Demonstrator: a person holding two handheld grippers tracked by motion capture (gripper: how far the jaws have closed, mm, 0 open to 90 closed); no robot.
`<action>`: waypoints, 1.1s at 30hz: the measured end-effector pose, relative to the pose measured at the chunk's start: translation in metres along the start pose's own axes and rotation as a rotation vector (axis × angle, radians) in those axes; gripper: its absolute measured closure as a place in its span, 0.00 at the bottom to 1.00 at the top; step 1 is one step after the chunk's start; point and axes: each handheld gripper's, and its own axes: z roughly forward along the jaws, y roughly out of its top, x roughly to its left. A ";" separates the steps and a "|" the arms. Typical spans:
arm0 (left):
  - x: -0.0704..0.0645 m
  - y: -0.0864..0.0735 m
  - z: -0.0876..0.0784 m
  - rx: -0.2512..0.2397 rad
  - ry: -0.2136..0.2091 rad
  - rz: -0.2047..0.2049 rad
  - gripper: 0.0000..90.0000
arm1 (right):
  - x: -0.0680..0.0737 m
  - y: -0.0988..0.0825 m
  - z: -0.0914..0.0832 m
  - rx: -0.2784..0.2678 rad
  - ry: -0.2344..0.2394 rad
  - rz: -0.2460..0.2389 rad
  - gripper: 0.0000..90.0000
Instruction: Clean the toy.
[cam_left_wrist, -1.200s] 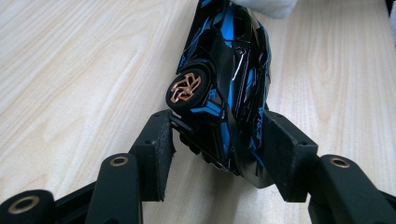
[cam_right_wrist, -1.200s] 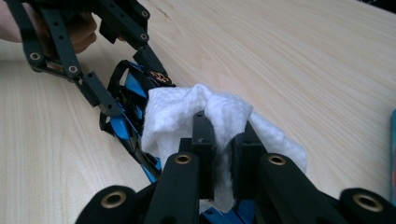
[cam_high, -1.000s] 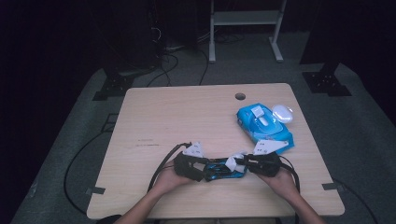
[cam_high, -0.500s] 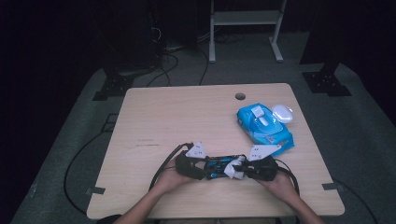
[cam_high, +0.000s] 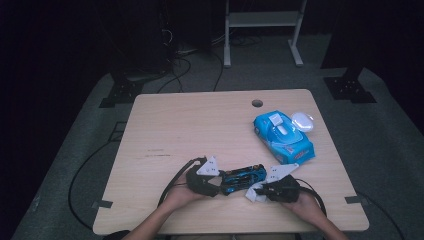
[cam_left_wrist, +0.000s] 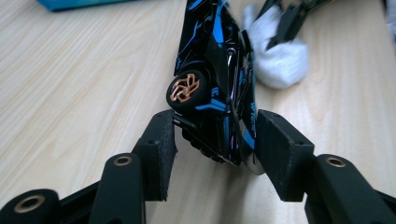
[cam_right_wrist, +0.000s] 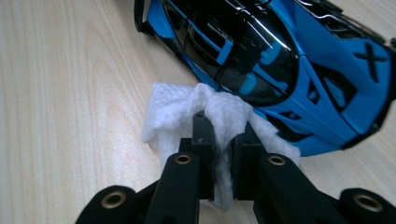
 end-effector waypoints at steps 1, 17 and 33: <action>-0.001 0.000 0.000 -0.006 -0.003 0.000 0.54 | 0.000 0.000 0.000 0.000 0.000 0.000 0.91; -0.006 0.002 0.007 -0.018 -0.091 0.009 0.59 | 0.008 0.011 -0.031 -0.143 0.065 -0.014 0.91; -0.008 0.011 0.032 0.000 -0.114 0.000 0.64 | 0.004 0.047 -0.033 -0.213 -0.052 0.045 0.91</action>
